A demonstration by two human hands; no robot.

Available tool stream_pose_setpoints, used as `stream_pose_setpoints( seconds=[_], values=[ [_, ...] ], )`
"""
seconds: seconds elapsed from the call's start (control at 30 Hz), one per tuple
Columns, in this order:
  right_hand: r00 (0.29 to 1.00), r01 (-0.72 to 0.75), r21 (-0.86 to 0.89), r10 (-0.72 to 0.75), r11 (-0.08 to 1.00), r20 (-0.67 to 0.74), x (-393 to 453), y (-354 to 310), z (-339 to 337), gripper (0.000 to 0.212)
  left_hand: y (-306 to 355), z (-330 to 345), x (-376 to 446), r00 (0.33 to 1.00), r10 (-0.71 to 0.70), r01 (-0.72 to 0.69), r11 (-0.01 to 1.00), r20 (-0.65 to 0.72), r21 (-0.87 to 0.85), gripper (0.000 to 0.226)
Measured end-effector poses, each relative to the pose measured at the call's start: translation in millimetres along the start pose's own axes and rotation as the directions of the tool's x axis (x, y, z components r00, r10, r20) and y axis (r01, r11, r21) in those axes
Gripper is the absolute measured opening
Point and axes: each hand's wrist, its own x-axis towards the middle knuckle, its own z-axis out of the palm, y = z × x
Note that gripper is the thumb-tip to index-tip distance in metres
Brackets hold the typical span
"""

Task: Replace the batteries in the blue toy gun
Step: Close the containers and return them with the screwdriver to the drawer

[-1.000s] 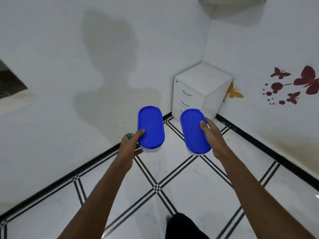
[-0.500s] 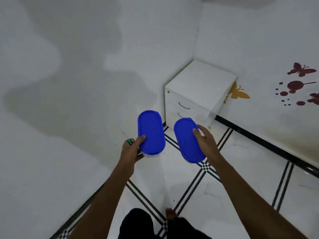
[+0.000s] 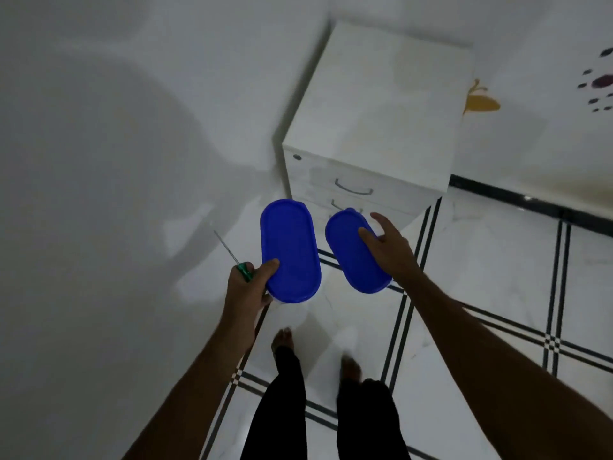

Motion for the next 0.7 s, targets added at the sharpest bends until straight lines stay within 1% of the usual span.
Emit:
stream_pose_setpoints(
  seconds=[0.17,0.27,0.37,0.43,0.53,0.6,0.7],
  values=[
    [0.999,-0.031,-0.030,0.031,0.999,-0.007,73,17,26,0.066,0,7,76,0.997,-0.076,0.075,0.997,0.031,0.017,0.032],
    [1.000,-0.022,-0.062,0.023,0.998,0.011,106,17,32,0.071,-2,15,100,0.995,-0.096,0.097,0.995,0.017,-0.016,0.033],
    [0.999,-0.050,-0.099,0.049,0.994,-0.011,134,26,35,0.072,-6,24,124,0.992,-0.123,0.123,0.992,0.020,0.001,0.032],
    [0.998,-0.065,-0.099,0.063,0.993,-0.026,143,32,40,0.069,-8,28,135,0.992,-0.123,0.122,0.991,0.006,0.046,0.029],
    [0.998,-0.040,-0.119,0.034,0.992,-0.052,143,36,46,0.062,-7,32,139,0.995,-0.098,0.098,0.992,-0.004,0.077,0.026],
    [0.999,-0.047,-0.099,0.044,0.994,-0.032,139,37,47,0.057,-7,31,137,0.996,-0.090,0.091,0.992,-0.011,0.084,0.026],
    [0.999,-0.049,-0.130,0.047,0.990,-0.017,119,40,52,0.054,-7,24,128,0.996,-0.084,0.084,0.994,0.000,0.064,0.026]
  ],
)
